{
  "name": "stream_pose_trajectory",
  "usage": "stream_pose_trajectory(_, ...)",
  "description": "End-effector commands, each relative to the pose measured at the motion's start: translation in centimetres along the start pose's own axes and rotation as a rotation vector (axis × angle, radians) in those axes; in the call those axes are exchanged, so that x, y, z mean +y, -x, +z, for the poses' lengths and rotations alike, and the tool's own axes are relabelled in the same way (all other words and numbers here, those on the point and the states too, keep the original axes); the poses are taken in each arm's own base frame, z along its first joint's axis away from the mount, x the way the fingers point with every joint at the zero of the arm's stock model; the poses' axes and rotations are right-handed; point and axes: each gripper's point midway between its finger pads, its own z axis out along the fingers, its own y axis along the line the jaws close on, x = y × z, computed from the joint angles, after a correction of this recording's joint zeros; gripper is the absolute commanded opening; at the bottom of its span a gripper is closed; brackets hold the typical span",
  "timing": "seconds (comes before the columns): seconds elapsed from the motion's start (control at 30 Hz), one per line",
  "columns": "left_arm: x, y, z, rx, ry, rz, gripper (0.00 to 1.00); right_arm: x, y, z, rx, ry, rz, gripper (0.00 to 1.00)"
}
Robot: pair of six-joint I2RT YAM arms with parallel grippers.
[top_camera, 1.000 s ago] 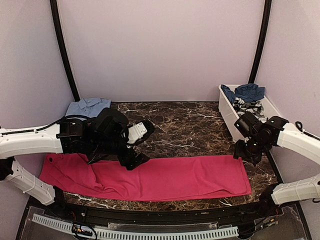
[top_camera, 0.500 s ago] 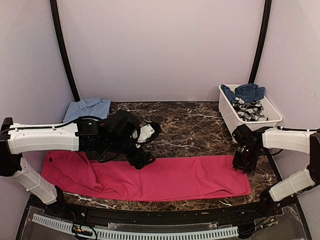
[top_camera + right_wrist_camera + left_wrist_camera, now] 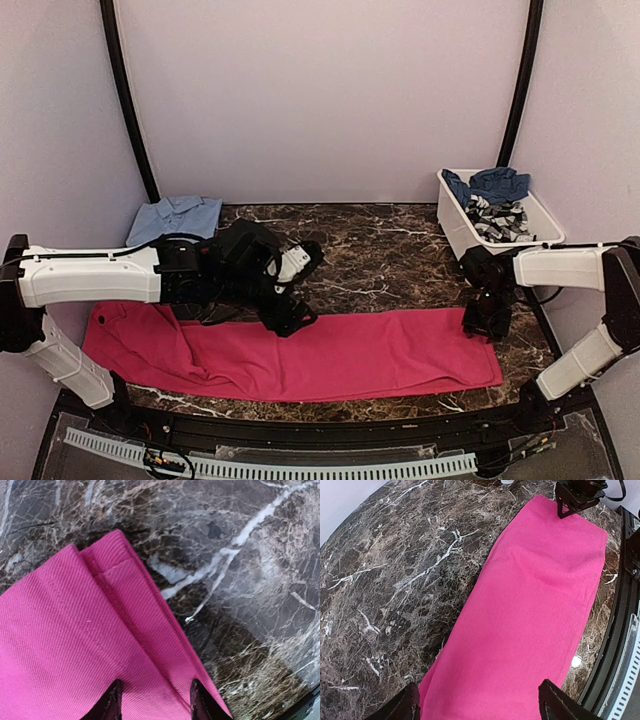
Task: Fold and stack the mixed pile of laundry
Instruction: Move the rectangle-folded trousers to the center of the board.
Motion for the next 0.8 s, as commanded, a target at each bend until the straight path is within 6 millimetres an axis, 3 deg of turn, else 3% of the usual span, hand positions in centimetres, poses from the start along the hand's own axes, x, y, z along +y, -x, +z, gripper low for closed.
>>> stream_pose_trajectory(0.0, 2.1, -0.6, 0.1, 0.013, 0.016, -0.104, 0.8, -0.6, -0.1, -0.2, -0.01, -0.028, 0.008, 0.44)
stream_pose_trajectory(0.13, 4.4, -3.8, 2.8, 0.131, -0.011, -0.35, 0.71, 0.4, 0.3, 0.5, 0.024, -0.002, -0.024, 0.43)
stream_pose_trajectory(0.27, 3.7, -8.4, 4.9, 0.279, -0.038, -0.458, 0.6, 1.4, 0.6, 1.5, 0.05, -0.007, -0.081, 0.45)
stream_pose_trajectory(0.37, 3.8, -11.4, 5.8, 0.345, -0.017, -0.513, 0.57, 2.0, 1.2, 2.1, 0.045, -0.004, -0.114, 0.45)
stream_pose_trajectory(0.53, 7.6, -16.3, 7.8, 0.432, 0.056, -0.674, 0.48, 3.3, 2.8, 2.3, 0.027, -0.001, -0.173, 0.45)
stream_pose_trajectory(0.77, 15.4, -19.7, 8.1, 0.455, 0.213, -0.85, 0.45, 9.1, 6.1, 2.0, 0.005, 0.137, -0.276, 0.41)
